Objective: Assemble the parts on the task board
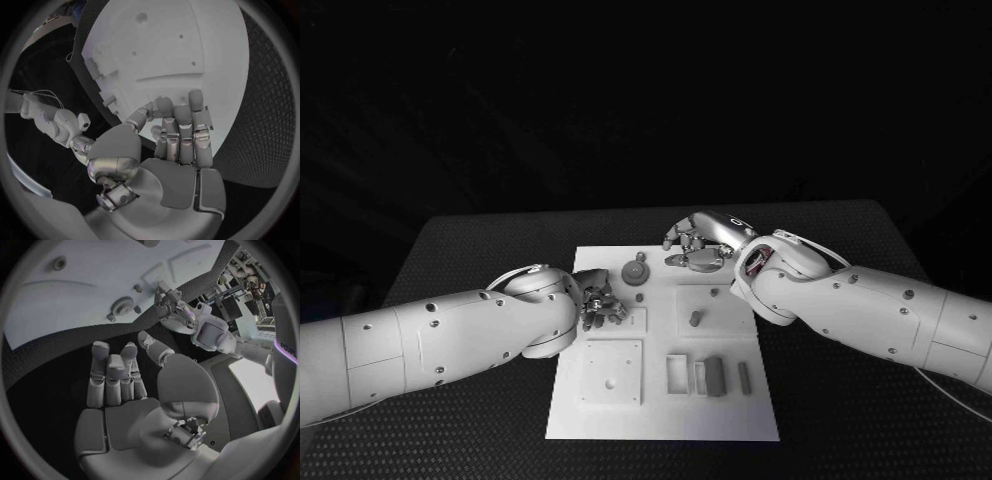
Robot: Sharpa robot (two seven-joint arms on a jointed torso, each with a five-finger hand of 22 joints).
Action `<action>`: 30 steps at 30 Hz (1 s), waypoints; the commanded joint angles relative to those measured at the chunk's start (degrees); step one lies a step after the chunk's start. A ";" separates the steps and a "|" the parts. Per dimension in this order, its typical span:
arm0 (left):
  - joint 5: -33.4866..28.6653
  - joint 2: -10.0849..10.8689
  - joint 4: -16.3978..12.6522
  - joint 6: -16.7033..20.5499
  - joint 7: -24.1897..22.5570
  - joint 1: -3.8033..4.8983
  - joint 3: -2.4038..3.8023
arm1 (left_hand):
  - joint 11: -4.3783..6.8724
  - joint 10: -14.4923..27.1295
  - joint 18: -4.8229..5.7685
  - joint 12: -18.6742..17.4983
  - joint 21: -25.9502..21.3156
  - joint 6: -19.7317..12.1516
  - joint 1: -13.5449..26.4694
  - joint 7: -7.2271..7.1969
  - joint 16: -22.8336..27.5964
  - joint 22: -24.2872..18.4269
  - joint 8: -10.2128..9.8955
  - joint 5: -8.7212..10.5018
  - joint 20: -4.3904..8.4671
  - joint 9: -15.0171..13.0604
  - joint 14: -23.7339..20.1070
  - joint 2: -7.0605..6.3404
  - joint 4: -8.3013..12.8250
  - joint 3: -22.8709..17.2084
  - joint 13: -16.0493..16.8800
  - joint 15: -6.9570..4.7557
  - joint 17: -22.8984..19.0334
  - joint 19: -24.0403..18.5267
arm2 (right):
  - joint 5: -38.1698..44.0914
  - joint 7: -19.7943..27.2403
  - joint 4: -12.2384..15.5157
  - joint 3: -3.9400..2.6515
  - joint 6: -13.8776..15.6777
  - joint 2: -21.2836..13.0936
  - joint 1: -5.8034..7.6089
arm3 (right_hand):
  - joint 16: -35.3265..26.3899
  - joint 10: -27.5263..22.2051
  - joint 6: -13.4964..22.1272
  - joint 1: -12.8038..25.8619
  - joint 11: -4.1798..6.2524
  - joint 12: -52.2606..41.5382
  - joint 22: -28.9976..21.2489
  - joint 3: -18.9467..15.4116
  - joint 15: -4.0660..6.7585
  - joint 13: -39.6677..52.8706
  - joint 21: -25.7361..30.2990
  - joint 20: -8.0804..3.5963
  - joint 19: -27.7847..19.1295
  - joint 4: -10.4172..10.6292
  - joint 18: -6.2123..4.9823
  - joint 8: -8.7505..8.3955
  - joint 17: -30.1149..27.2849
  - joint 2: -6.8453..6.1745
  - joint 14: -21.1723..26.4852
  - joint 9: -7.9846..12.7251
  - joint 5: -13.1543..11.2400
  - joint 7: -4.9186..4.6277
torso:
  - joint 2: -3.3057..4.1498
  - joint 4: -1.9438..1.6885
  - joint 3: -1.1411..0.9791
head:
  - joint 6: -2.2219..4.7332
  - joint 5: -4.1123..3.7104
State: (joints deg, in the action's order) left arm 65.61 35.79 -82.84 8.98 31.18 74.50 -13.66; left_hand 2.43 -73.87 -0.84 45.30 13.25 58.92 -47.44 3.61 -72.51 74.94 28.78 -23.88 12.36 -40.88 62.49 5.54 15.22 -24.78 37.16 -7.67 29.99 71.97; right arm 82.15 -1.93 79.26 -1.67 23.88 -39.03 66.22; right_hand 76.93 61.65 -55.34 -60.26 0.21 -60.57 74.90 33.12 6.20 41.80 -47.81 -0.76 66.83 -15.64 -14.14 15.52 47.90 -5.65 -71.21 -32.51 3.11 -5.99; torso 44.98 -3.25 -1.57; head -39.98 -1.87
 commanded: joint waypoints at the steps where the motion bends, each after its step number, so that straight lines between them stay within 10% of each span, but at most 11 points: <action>1: 0.50 -0.20 0.08 -0.93 0.14 -0.19 0.01 | 1.52 2.56 0.84 0.07 0.02 3.17 0.84 -1.62 -0.28 1.17 -0.38 0.61 0.05 -0.02 -0.26 -1.52 -0.80 0.14 -0.10 -0.24 -0.15 0.31 | -0.03 0.20 0.04 -0.03 -0.58 -0.01 -0.03 | -0.22 -0.34 -0.06 0.66 -0.10 0.13 0.78 -0.04 0.12 -0.01 0.10 -0.42 -0.02 0.47 -0.86 -0.20 0.08 -0.02 -0.09 -0.06 0.22 -0.36 | 0.03 0.02 0.02 | -0.08 -0.01; 6: 0.57 -0.42 0.21 -1.20 0.28 -0.24 0.01 | 1.52 2.62 0.84 -0.01 -0.10 3.08 1.63 -1.62 -0.36 1.12 -0.48 1.80 0.16 -0.13 -0.30 -4.17 -2.54 -0.12 -0.26 -0.31 -0.52 0.33 | -0.28 0.38 0.11 -0.03 -0.75 -0.03 -0.03 | -0.25 -0.36 -0.04 0.90 -0.11 0.14 0.78 -0.12 0.11 -0.01 0.13 -0.40 -0.04 0.61 -0.86 -0.25 0.09 -0.24 -0.08 -0.09 0.22 -0.37 | 0.02 0.01 0.01 | -0.09 -0.06; 30: 0.90 -0.26 0.16 -1.77 0.49 -0.31 0.01 | 1.54 2.67 0.84 0.07 -0.20 2.98 1.59 -1.64 -0.76 1.16 -0.55 3.09 0.31 -0.44 -0.37 -9.07 -4.88 -0.81 -0.42 -0.39 -1.15 0.43 | -0.46 0.53 0.05 -0.03 -0.81 -0.13 -0.03 | -0.30 -0.37 0.03 1.23 -0.12 0.14 0.77 -0.21 0.10 -0.01 0.15 -0.39 -0.05 0.87 -0.86 -0.35 0.11 -0.49 -0.07 -0.13 0.22 -0.39 | -0.01 -0.02 0.03 | -0.25 0.03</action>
State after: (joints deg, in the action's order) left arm 66.11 35.50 -82.62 8.17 31.50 74.34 -13.58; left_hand 2.42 -73.87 -0.84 45.30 13.26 58.93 -45.89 3.60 -73.00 74.91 28.41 -21.01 12.59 -41.35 62.31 -3.10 10.59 -25.55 36.81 -7.86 28.92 72.20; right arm 81.67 -1.83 79.24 -1.67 23.68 -39.15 66.22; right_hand 76.93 61.67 -55.34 -59.65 0.20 -60.57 74.95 32.97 6.12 41.80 -47.81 -0.76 66.83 -15.17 -14.14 15.52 47.93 -6.26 -71.13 -32.55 3.11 -5.99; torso 44.97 -3.26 -1.57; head -40.24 -1.84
